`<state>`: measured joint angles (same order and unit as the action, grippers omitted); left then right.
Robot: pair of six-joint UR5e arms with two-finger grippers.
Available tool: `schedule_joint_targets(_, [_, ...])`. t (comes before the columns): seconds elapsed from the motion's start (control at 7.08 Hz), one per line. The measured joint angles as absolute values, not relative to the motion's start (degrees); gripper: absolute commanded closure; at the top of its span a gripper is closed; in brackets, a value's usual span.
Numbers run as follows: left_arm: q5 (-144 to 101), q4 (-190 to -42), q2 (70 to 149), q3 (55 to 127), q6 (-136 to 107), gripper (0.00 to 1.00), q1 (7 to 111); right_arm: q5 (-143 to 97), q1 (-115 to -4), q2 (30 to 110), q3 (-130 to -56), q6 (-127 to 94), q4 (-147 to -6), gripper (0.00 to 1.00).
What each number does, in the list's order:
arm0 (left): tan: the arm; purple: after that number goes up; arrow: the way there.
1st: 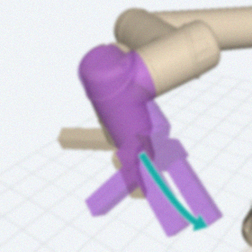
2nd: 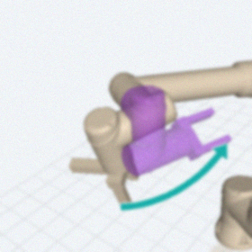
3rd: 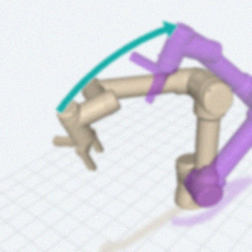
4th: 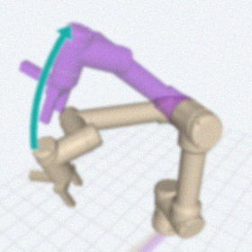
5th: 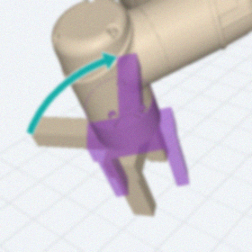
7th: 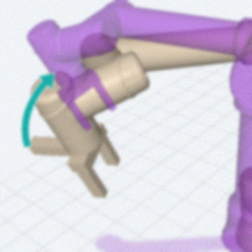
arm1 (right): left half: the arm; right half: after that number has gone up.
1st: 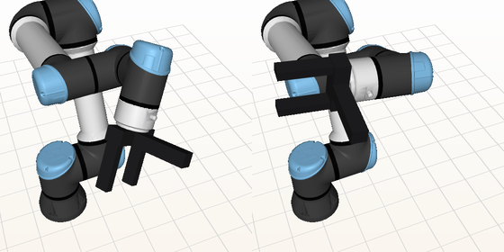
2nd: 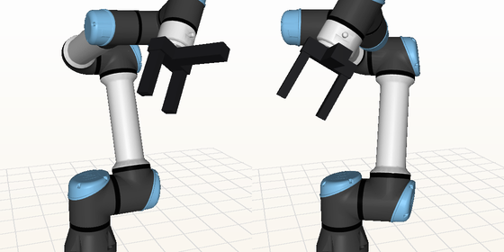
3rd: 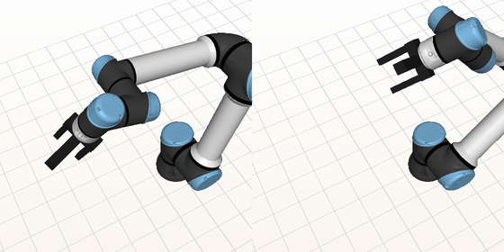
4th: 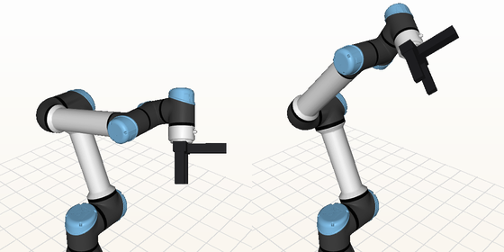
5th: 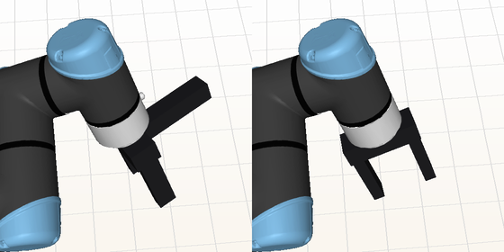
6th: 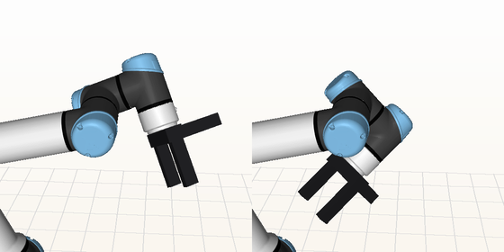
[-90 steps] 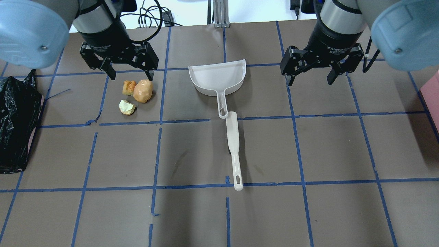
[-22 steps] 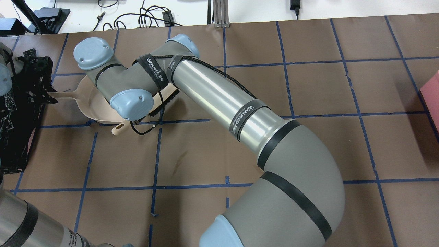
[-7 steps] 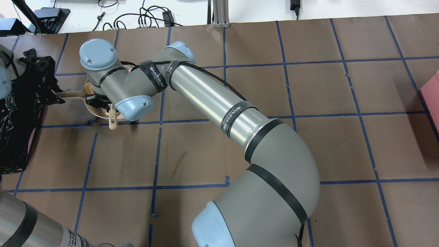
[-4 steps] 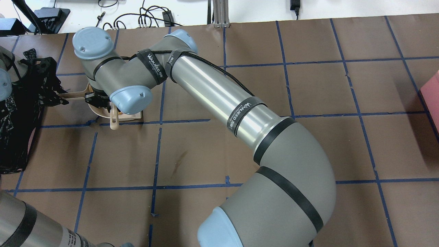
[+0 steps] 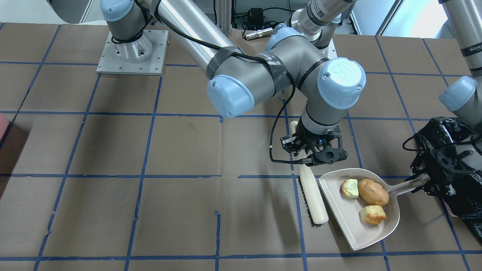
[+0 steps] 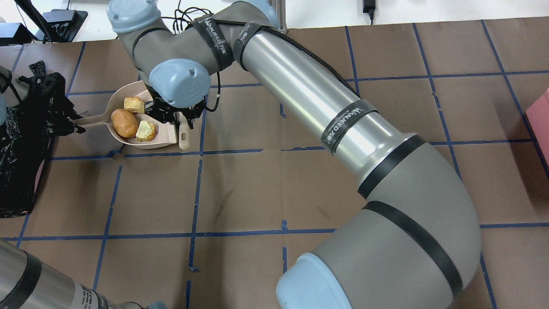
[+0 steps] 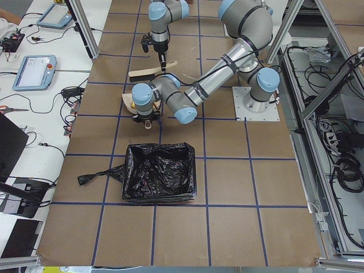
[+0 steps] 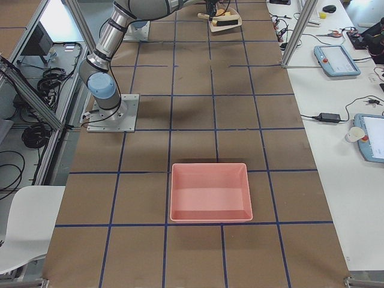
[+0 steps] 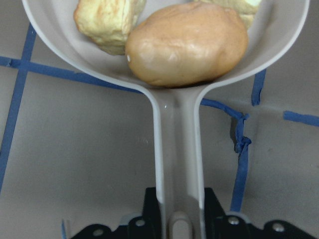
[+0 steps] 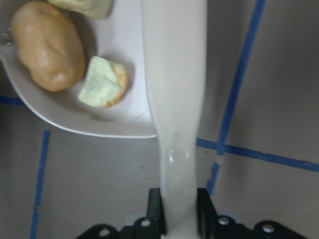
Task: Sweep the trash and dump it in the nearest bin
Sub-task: 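Lift the loaded dustpan toward the black bag while the right gripper withdraws the brush, then tip the dustpan over the black bag with the left gripper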
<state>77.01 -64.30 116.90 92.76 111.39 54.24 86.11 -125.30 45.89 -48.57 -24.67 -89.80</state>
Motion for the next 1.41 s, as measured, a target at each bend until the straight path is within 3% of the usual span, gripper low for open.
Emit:
schedule_joint_targets(0.42, [75.6,-66.5,114.7,92.4,110.2,0.99,49.8,90.4,-121.2,59.9,-69.1,-20.3,-90.8,1.00])
schedule_joint_targets(0.85, [75.6,-70.9,108.8,91.0,109.7,0.99,43.8,91.4,-120.1,74.3,-94.2,-21.1,-103.1,1.00])
schedule_joint_targets(1.41, [76.0,-76.6,103.2,86.8,110.5,0.99,29.0,91.0,-123.7,78.2,-112.1,-30.4,-122.0,1.00])
